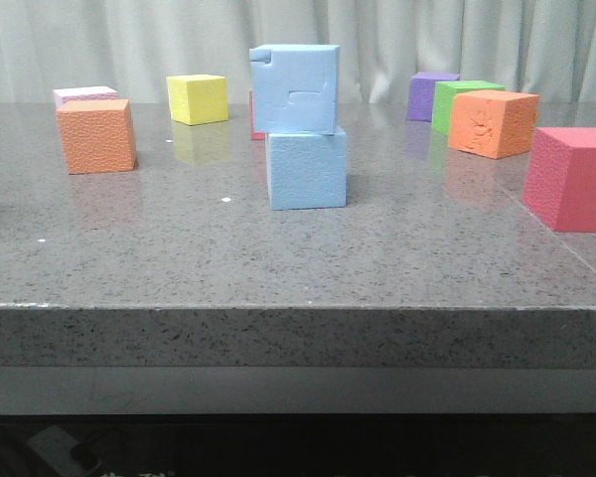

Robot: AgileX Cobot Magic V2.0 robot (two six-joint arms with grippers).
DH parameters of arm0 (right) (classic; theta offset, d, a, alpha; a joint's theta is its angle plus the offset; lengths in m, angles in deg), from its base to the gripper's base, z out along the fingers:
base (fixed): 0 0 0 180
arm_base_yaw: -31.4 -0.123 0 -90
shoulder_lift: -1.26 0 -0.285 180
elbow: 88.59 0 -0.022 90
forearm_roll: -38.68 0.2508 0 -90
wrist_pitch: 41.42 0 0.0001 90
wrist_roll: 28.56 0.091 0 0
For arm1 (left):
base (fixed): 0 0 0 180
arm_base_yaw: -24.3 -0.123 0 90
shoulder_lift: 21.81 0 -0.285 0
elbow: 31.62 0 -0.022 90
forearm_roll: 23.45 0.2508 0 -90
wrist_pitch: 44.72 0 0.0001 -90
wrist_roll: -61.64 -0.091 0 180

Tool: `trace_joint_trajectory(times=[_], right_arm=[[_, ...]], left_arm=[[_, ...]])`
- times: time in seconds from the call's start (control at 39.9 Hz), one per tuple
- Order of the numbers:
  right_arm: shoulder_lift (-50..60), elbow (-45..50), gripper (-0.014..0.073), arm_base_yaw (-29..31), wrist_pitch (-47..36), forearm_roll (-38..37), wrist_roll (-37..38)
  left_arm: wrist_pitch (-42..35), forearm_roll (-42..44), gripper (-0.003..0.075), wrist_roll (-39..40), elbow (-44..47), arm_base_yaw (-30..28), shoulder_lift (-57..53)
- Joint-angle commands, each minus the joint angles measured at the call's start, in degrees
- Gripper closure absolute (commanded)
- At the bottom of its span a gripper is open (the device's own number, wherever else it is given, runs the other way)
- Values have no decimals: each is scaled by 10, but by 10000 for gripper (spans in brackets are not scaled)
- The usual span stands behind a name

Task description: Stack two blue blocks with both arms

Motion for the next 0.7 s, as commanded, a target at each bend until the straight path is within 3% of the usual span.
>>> trace_joint_trajectory(times=[0.0, 0.68], right_arm=[[-6, -15, 664, 2, -47, 0, -5], [-5, -13, 664, 2, -48, -5, -5]], left_arm=[[-49, -1, 738, 6, 21, 0, -13], [-49, -1, 738, 6, 21, 0, -13]])
